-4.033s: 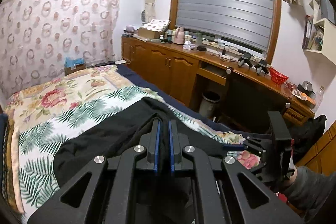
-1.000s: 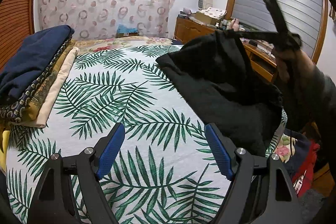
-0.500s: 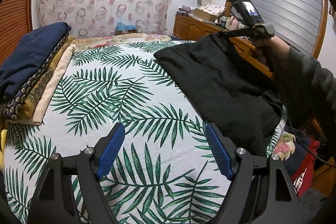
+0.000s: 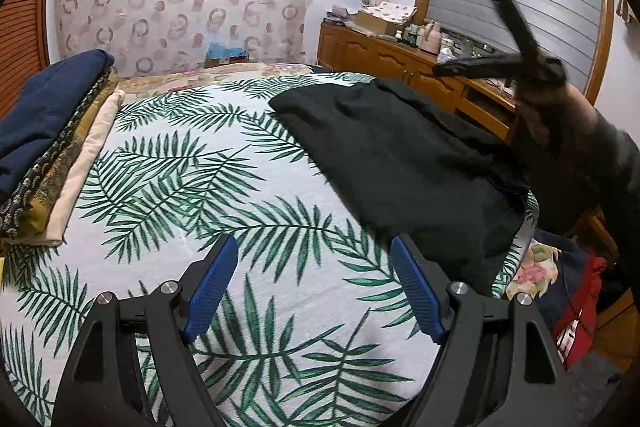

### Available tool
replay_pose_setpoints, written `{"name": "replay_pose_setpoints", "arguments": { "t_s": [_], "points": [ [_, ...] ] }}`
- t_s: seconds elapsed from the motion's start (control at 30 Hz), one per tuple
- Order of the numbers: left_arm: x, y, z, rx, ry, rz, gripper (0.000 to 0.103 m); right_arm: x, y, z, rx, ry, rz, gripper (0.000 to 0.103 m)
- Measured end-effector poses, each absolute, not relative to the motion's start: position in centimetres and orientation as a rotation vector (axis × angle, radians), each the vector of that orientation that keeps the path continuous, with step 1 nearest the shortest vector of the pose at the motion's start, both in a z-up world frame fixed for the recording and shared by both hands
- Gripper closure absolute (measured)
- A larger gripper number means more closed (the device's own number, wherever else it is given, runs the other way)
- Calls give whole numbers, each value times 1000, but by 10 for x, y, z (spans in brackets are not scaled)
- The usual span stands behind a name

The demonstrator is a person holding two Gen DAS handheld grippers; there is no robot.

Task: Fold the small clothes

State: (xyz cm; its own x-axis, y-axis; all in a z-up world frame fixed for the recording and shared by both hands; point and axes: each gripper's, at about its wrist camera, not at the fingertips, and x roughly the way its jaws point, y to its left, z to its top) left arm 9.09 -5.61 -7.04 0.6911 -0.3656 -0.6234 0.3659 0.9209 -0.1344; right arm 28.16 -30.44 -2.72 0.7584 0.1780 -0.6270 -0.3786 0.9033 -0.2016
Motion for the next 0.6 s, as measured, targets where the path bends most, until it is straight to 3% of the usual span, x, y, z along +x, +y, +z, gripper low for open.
{"name": "replay_pose_setpoints", "arguments": {
  "t_s": [0.27,0.6],
  "points": [
    [88,-74,-67,28,695,-438,23,185,-313,-67,-271,657,442,58],
    [86,-94,-70,55,710,-462,23,144,-341,-89,-244,705,463,58]
  ]
}}
